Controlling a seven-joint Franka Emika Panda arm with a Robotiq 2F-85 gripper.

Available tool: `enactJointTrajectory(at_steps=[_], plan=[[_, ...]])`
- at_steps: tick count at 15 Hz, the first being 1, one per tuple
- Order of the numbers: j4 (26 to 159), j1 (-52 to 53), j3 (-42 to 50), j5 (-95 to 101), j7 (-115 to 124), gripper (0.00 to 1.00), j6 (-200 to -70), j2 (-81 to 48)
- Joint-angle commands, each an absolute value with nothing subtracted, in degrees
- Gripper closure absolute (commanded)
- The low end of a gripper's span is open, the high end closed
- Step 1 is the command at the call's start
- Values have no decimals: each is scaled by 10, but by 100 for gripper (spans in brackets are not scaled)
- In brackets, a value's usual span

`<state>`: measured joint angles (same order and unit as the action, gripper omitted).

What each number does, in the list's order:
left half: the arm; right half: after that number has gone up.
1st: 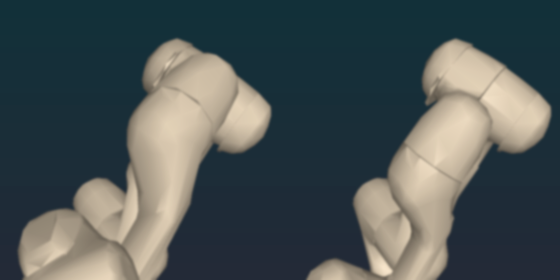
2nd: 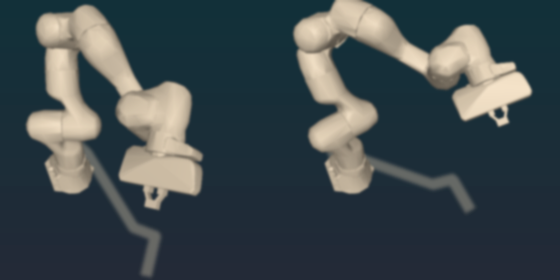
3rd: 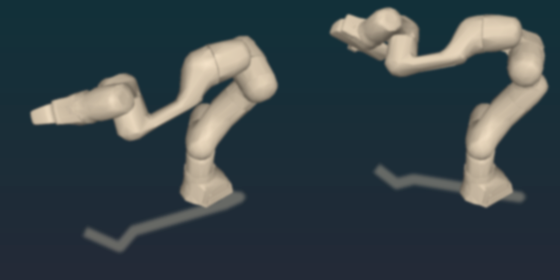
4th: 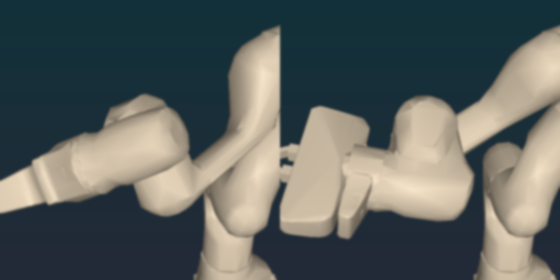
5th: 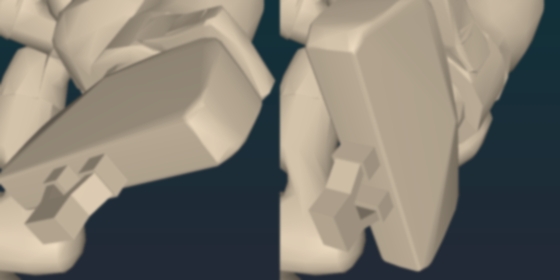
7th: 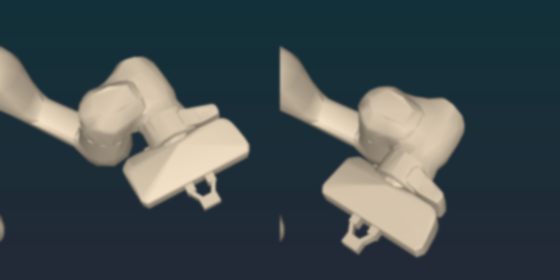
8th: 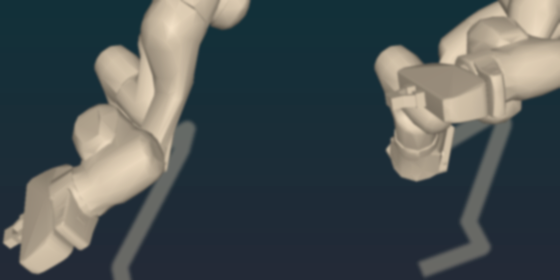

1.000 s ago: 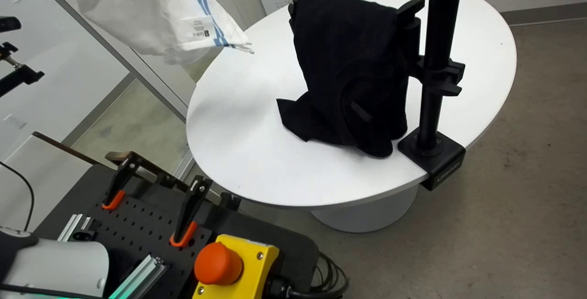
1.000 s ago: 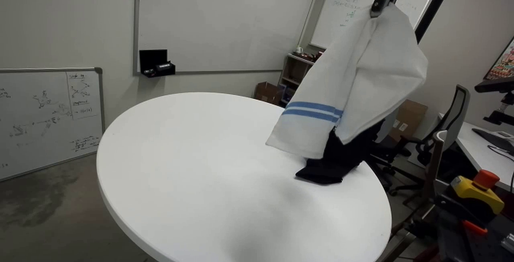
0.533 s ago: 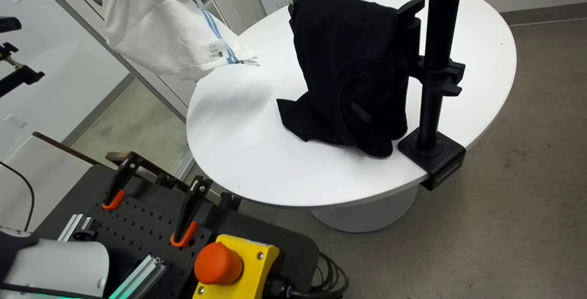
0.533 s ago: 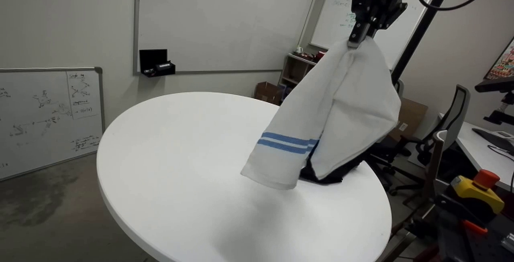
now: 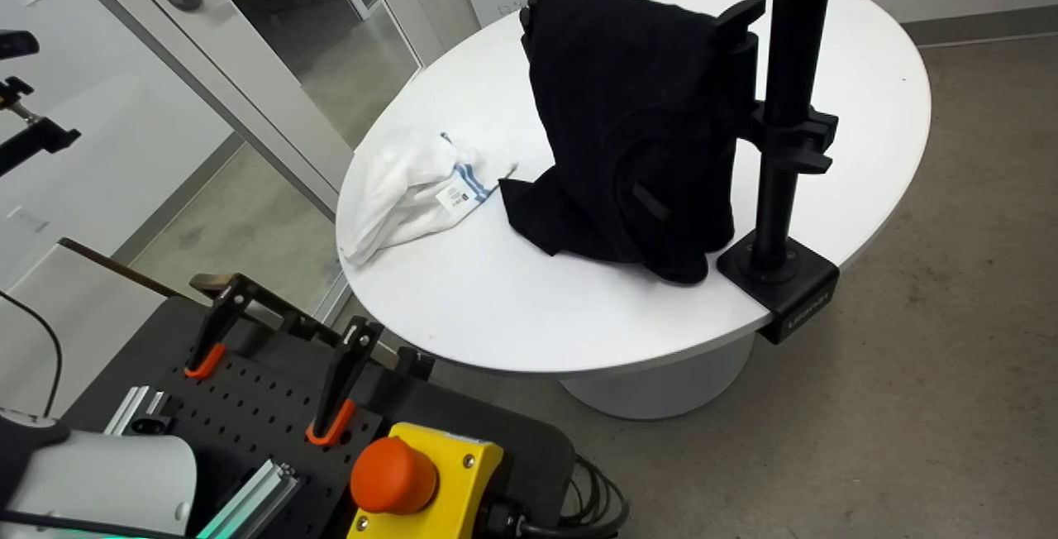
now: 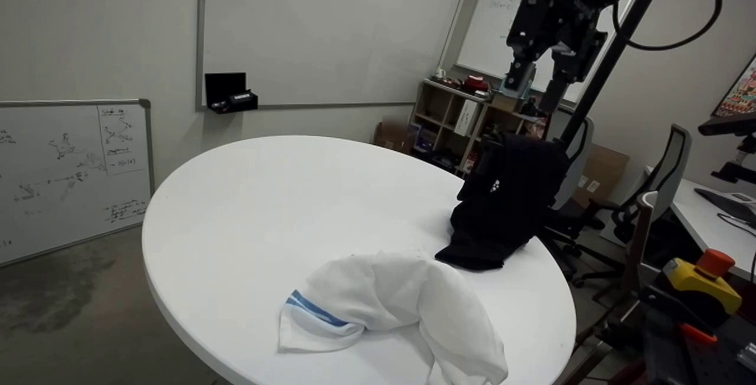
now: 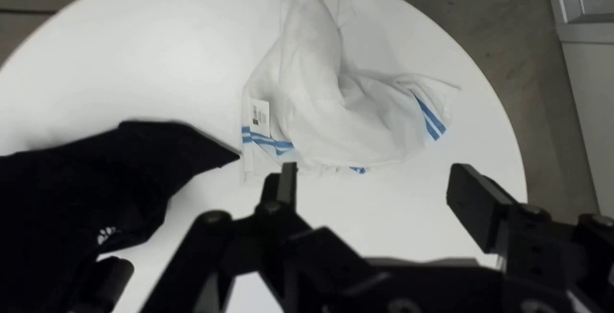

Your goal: Remove the white towel from the black stand and put it on the table

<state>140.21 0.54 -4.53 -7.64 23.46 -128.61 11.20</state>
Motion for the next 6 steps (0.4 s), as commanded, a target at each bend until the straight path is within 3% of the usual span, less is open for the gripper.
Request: enactJointTrajectory(at_steps=[1,2,3,6], plan=[[1341,-14,-35,-37,274,0,-1140,91],[1388,-3,-40,-53,256,6,-1212,109],[1375,-8,-37,-47,259,1,-1180,107],[1355,-14,-31,-43,260,0,-1156,100]])
